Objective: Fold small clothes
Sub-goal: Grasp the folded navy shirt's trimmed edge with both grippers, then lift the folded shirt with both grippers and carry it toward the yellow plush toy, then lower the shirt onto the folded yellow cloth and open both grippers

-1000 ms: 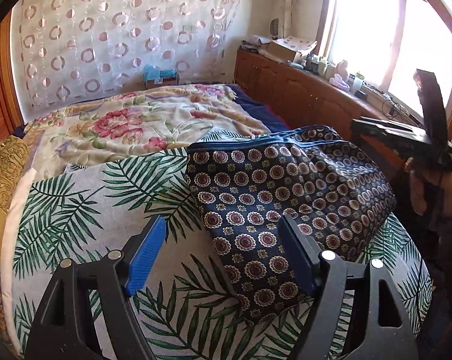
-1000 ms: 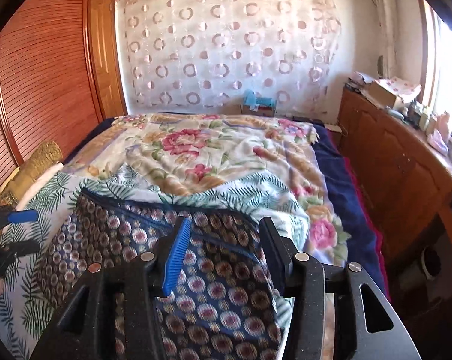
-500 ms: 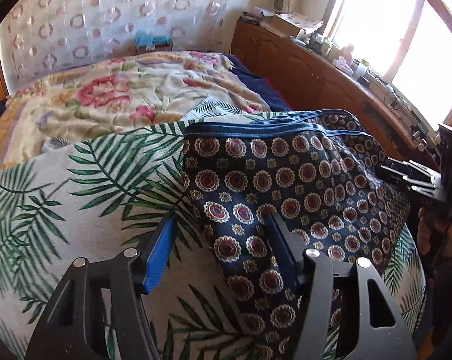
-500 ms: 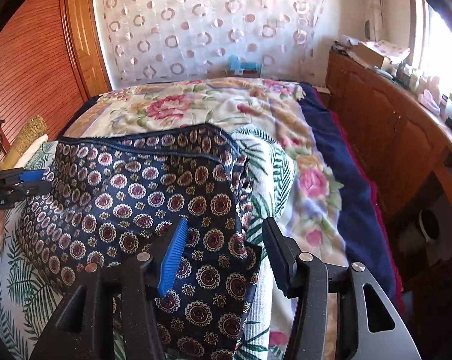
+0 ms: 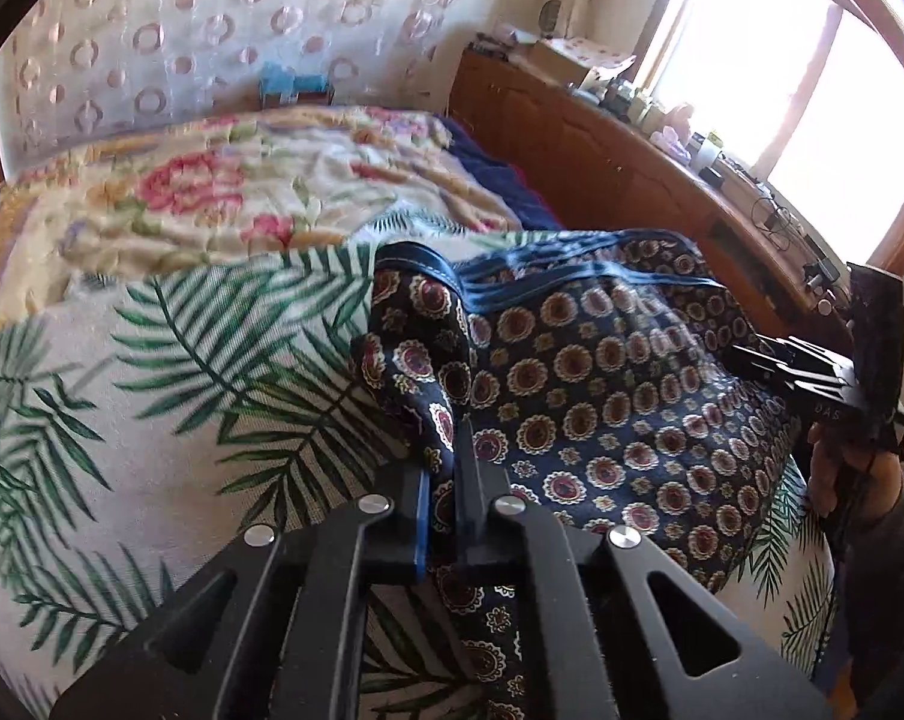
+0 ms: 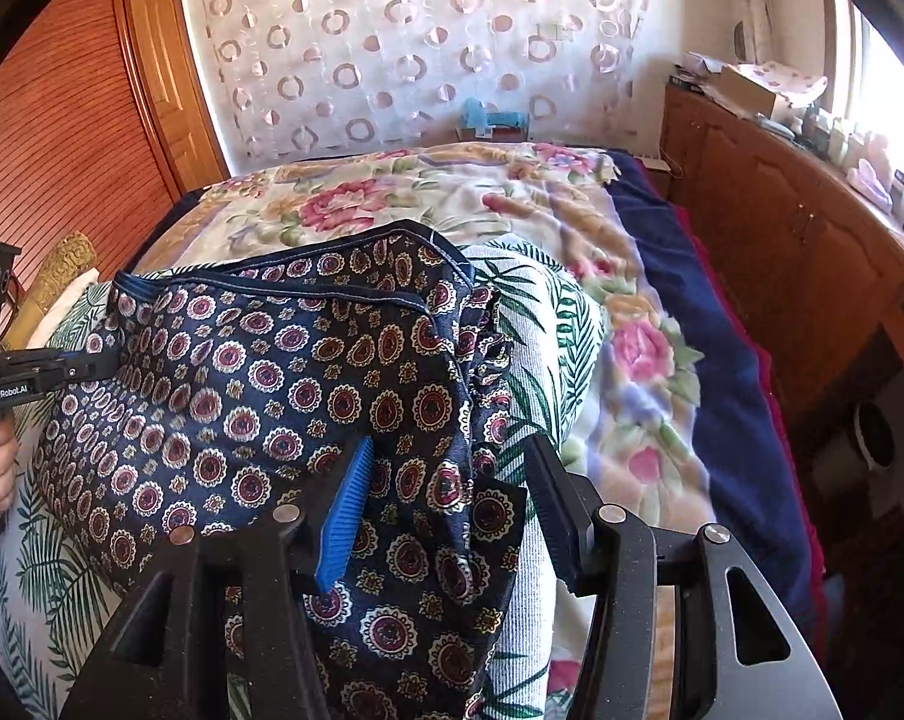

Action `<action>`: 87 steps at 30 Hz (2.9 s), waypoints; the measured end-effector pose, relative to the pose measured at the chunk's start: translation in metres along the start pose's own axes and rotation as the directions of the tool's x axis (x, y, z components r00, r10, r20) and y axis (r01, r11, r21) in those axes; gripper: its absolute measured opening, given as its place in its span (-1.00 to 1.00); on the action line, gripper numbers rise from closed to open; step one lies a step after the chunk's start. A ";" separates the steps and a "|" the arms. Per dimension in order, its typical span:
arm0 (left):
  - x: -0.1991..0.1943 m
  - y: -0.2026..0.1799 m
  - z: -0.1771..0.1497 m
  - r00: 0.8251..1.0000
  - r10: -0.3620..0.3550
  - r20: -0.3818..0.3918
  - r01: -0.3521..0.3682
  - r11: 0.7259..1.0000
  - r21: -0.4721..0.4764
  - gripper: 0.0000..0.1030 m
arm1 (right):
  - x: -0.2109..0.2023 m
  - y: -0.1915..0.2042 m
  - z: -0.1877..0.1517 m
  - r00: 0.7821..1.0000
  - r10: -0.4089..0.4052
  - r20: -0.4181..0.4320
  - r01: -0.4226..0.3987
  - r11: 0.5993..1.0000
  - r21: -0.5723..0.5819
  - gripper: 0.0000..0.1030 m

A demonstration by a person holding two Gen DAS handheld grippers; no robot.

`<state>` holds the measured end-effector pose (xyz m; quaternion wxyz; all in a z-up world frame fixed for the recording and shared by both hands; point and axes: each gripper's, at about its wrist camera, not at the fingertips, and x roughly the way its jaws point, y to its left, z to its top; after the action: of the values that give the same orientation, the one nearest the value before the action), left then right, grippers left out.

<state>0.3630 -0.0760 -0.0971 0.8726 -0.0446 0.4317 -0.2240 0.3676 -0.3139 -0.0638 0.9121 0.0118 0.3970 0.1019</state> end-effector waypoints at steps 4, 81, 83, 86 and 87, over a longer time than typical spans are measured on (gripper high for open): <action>-0.036 0.001 -0.002 0.996 -0.034 0.082 0.035 0.999 -0.010 -0.90 | -0.009 0.008 0.001 1.000 -0.009 0.029 0.010 1.000 -0.015 0.05; -0.261 0.149 -0.095 0.820 0.347 0.454 -0.231 0.928 -0.293 -0.91 | 0.015 0.262 0.112 0.908 0.352 0.227 -0.177 0.813 -0.554 -0.82; -0.263 0.164 -0.104 0.816 0.364 0.449 -0.231 0.918 -0.324 -0.91 | 0.028 0.275 0.117 0.906 0.350 0.240 -0.155 0.800 -0.580 -0.82; -0.259 0.180 -0.115 0.815 0.381 0.437 -0.232 0.905 -0.356 -0.91 | 0.055 0.299 0.128 0.909 0.352 0.225 -0.151 0.779 -0.608 -0.85; -0.256 0.184 -0.119 0.815 0.389 0.430 -0.236 0.900 -0.367 -0.91 | 0.065 0.308 0.130 0.910 0.352 0.219 -0.150 0.771 -0.618 -0.85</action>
<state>0.2008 0.2128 -0.0338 0.9614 -0.1583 0.2248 0.0103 0.4513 0.0078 0.0098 0.9001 -0.2011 0.1858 0.3390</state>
